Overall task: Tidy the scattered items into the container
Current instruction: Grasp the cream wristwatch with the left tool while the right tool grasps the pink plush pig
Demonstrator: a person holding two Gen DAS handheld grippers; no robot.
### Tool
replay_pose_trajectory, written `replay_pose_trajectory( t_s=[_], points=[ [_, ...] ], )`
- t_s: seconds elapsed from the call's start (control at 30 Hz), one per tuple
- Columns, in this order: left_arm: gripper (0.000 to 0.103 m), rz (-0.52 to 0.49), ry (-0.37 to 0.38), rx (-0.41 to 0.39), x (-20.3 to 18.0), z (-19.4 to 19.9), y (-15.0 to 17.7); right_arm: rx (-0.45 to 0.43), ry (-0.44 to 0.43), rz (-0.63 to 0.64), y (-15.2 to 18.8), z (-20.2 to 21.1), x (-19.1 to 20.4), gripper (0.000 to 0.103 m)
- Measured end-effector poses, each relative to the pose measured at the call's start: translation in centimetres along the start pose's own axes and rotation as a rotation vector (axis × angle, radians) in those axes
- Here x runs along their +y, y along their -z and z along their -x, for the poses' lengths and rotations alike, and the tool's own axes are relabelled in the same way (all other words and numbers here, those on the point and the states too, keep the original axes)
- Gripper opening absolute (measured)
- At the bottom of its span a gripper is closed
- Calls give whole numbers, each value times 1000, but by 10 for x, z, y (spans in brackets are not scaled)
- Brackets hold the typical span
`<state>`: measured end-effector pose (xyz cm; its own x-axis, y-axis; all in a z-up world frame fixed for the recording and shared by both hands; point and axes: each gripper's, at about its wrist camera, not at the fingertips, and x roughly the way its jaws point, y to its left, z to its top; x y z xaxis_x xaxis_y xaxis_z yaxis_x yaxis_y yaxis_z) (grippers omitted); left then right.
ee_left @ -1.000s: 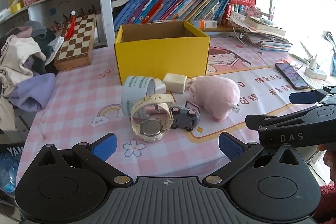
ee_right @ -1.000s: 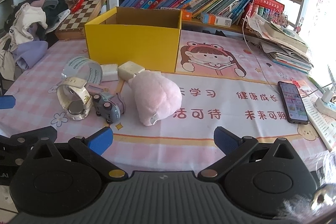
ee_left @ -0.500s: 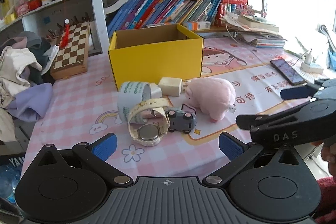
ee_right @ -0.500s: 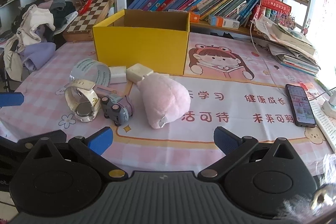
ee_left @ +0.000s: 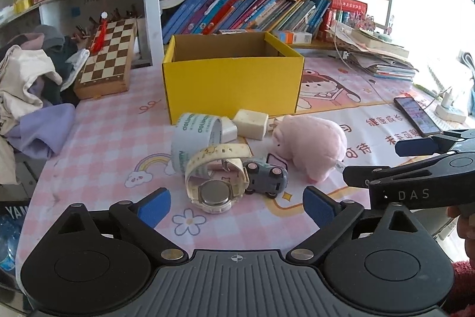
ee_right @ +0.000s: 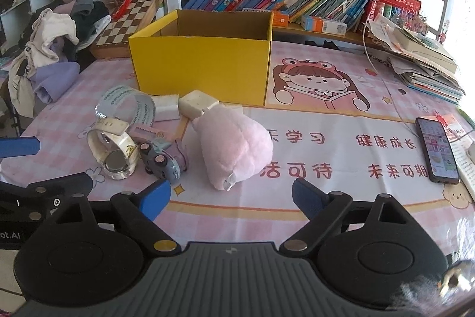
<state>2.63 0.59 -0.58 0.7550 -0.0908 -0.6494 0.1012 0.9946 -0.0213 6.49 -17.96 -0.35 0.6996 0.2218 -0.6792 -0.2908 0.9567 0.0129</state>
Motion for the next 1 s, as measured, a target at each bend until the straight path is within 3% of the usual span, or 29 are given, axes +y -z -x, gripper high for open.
replay_pose_trajectory(
  t_s=[0.6,0.83,1.0],
  points=[
    [96,102,-60,92,15,-59,-14,91,-28,81,-37,-63,-12,91],
    [84,79,-108,150,13,-88,-12,138,-45,142,-47,-88,-13,92],
    [83,71,-129,177,14,-99,-11,163,-63,157,-50,-101,-15,92]
  ],
)
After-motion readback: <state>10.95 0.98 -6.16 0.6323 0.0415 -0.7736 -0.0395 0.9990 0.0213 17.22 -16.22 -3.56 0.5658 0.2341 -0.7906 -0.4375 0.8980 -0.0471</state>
